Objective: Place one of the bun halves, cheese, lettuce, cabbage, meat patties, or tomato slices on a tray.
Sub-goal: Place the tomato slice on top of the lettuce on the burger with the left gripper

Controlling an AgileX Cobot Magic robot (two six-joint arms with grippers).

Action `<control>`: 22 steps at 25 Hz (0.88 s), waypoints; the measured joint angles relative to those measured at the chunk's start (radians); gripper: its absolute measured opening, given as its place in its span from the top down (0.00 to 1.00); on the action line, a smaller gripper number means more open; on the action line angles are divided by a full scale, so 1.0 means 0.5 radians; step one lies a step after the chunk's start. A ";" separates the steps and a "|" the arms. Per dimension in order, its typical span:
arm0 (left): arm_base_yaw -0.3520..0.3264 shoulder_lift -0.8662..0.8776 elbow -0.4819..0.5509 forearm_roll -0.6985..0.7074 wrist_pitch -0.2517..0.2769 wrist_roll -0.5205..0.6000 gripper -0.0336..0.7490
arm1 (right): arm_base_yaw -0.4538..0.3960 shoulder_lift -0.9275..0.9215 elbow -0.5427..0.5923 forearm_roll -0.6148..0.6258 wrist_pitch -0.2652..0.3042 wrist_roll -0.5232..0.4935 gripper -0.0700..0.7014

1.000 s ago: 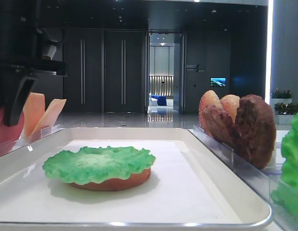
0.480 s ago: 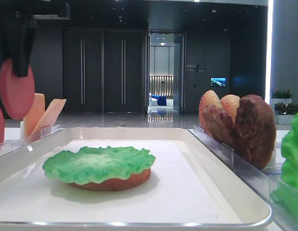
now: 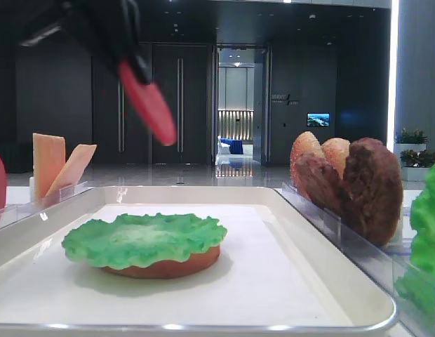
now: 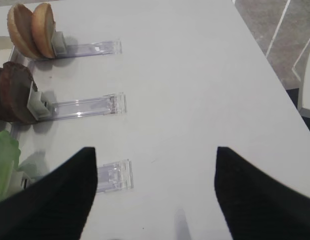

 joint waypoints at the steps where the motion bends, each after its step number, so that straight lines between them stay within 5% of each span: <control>1: -0.015 0.010 0.000 -0.163 -0.062 0.101 0.88 | 0.000 0.000 0.000 0.000 0.000 0.000 0.29; 5: -0.062 0.069 0.007 -0.476 -0.150 0.374 0.88 | 0.000 0.000 0.000 0.000 0.000 0.000 0.29; 14: -0.067 0.152 0.261 -0.450 -0.221 0.465 0.88 | 0.000 0.000 0.000 0.002 0.000 0.000 0.29; 22: -0.074 0.217 0.289 -0.530 -0.275 0.609 0.88 | 0.000 0.000 0.000 0.002 0.000 0.000 0.29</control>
